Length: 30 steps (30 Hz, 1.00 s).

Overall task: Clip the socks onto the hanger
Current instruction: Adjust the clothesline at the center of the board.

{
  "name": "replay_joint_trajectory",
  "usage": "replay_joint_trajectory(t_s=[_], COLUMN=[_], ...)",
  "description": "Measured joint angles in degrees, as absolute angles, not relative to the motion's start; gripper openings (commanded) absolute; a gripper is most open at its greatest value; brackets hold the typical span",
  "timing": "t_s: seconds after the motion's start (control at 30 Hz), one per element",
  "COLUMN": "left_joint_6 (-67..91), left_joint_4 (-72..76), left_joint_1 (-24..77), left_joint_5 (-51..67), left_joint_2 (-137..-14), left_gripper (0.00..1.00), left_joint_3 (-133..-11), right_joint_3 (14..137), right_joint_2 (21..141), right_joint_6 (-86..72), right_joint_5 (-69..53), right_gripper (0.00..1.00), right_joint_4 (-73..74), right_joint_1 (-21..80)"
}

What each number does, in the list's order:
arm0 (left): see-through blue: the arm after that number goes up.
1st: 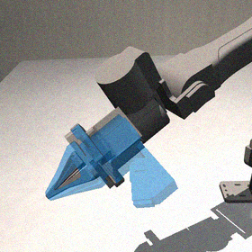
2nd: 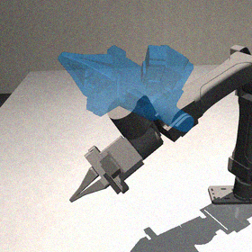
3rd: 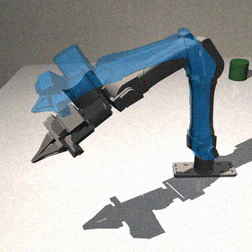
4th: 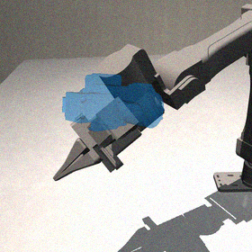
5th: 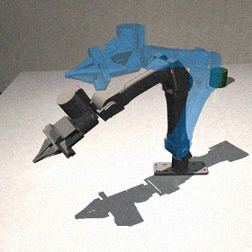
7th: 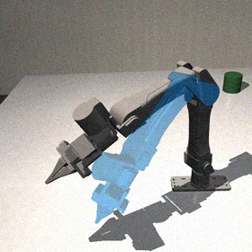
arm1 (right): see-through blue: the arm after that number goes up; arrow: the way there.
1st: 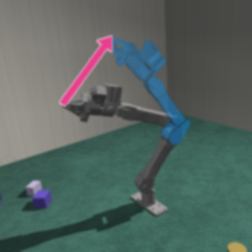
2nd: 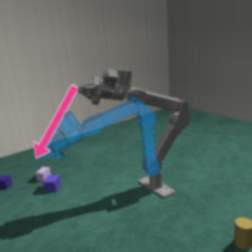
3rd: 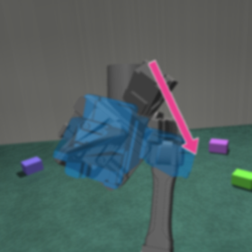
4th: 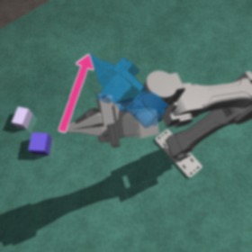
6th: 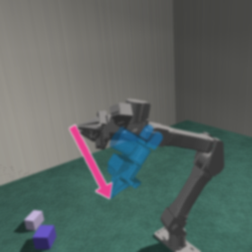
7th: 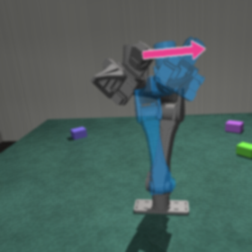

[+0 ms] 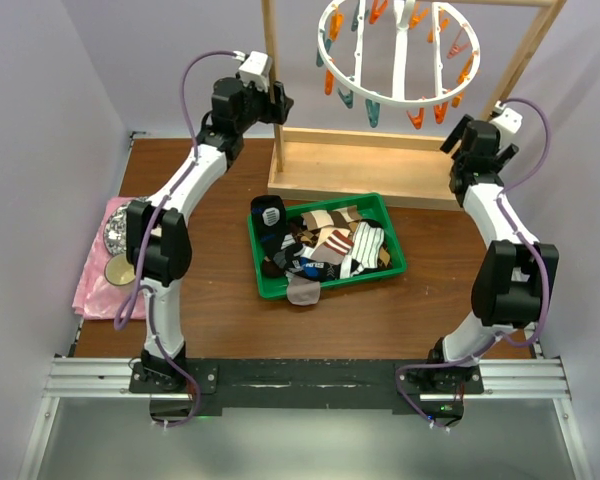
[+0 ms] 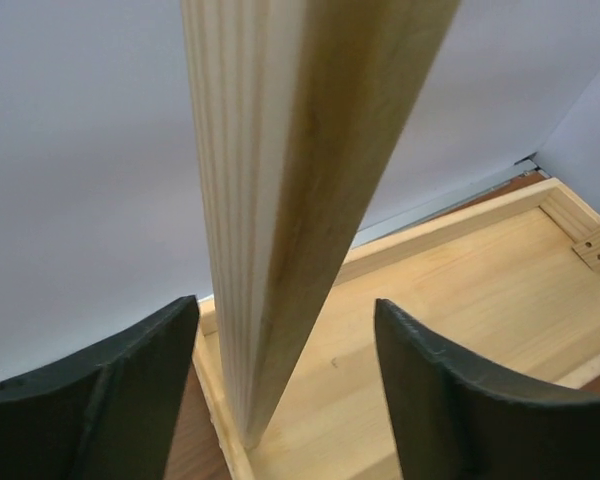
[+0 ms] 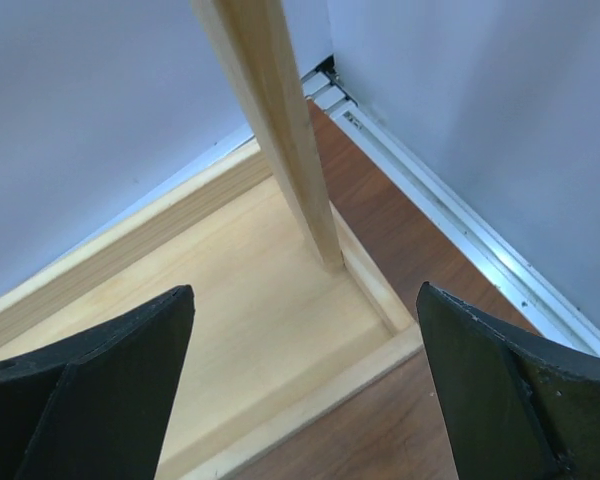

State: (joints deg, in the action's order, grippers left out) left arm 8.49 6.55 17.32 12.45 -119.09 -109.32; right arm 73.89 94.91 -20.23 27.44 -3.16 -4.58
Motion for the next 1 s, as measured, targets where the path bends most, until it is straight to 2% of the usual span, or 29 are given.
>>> replay_joint_trajectory(t_s=[0.07,0.2,0.57,0.77,1.0], left_joint_6=[8.60,8.36,7.38,7.44,6.66], left_joint_4=[6.76,7.14,6.76,7.88,6.31], left_joint_1=[17.63,17.65,17.58,15.03,11.64], left_joint_5=[10.94,7.64,5.54,6.22,7.38], left_joint_2=[-119.33,-119.68,-119.66,-117.05,-114.63], left_gripper=[0.50,0.41,0.35,0.35,0.35], left_joint_3=[-109.91,-111.59,-111.63,-107.79,-105.51], right_joint_3=[75.57,77.45,76.47,76.47,76.44], right_joint_2=[96.33,98.08,98.21,98.39,98.80], right_joint_6=[-19.81,-18.85,-12.93,-11.84,-11.66], right_joint_5=[27.20,26.92,27.03,26.96,21.15], right_gripper=[0.97,0.95,0.93,0.92,0.88], right_joint_4=[-3.66,-5.48,-14.22,-16.29,-17.54], right_joint_1=[-5.52,-6.57,-6.66,-6.66,-5.06])
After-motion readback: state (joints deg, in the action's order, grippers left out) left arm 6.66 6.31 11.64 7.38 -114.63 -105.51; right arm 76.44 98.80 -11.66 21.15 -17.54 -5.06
